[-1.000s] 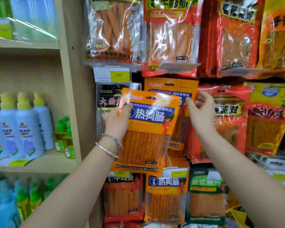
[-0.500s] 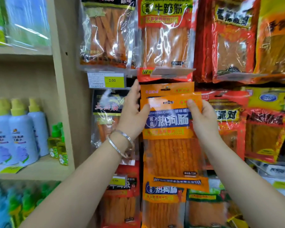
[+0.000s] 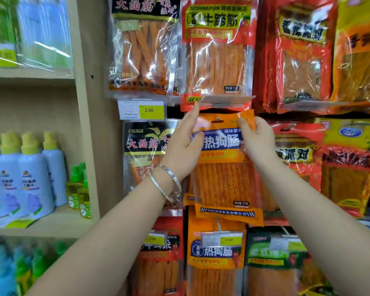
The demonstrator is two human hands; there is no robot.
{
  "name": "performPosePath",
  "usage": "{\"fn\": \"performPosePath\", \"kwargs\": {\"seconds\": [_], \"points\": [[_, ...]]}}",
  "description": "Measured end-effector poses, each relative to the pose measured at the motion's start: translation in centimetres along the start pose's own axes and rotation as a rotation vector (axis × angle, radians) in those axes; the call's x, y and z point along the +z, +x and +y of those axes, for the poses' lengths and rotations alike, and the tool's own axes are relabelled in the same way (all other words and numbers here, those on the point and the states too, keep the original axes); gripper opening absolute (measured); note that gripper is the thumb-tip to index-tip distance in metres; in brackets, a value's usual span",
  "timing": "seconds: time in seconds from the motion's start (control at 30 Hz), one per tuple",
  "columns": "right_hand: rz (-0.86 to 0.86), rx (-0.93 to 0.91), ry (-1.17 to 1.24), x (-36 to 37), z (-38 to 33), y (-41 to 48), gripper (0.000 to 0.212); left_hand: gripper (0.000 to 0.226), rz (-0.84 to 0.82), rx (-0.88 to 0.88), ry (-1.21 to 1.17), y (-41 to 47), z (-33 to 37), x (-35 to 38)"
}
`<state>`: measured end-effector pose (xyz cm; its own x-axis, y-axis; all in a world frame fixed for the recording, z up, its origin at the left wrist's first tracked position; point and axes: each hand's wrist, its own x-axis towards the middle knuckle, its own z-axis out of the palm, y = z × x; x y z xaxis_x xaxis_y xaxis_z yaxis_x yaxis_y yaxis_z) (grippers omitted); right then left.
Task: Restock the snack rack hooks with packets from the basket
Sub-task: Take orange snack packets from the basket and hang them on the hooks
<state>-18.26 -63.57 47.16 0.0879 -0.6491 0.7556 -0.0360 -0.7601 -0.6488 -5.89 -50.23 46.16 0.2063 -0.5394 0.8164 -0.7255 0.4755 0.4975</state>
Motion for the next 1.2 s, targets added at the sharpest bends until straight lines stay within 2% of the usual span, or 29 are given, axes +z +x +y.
{"fn": "performPosePath", "kwargs": {"seconds": [0.13,0.17,0.23,0.3,0.37,0.43,0.47,0.57,0.77,0.9,1.07,1.2], "points": [[0.018,0.001,-0.003,-0.3,1.4,-0.9,0.02,0.067,-0.06,-0.051,0.028,-1.1,-1.7,0.6],[0.036,-0.012,-0.007,-0.4,1.6,-1.4,0.022,0.066,-0.08,-0.073,0.088,-1.7,-2.6,0.8],[0.053,-0.103,-0.063,-0.7,2.1,-2.8,0.039,0.066,-0.131,-0.11,0.217,-3.1,-4.4,1.3],[0.075,-0.314,-0.323,-1.0,3.2,-4.5,0.05,0.067,-0.194,-0.105,0.298,-5.0,-6.0,2.0],[0.046,-0.539,-0.612,-1.2,4.4,-6.1,0.053,0.069,-0.247,-0.087,0.329,-6.6,-7.2,2.5],[-0.071,-0.667,-0.79,-1.1,5.6,-7.1,0.055,0.071,-0.292,-0.07,0.35,-7.8,-8.3,3.1],[-0.143,-0.674,-0.858,-0.9,6.1,-7.5,0.058,0.072,-0.31,-0.061,0.371,-8.1,-8.8,3.4],[-0.301,-0.584,-0.986,-0.2,6.6,-7.3,0.066,0.076,-0.348,-0.086,0.422,-7.6,-10.1,4.4],[-0.433,-0.495,-1.173,2.6,7.2,-4.3,0.058,0.081,-0.347,-0.202,0.424,-4.6,-12.9,6.0],[-0.533,-0.414,-1.258,4.3,8.3,-2.1,0.06,0.084,-0.354,-0.257,0.437,-3.0,-15.0,7.1],[-0.619,-0.266,-1.26,5.6,8.6,-0.4,0.069,0.088,-0.433,-0.342,0.482,-0.6,-16.0,8.3],[-0.657,-0.139,-1.14,5.6,7.7,-0.1,0.073,0.085,-0.514,-0.443,0.418,0.3,-15.5,8.2]]}}
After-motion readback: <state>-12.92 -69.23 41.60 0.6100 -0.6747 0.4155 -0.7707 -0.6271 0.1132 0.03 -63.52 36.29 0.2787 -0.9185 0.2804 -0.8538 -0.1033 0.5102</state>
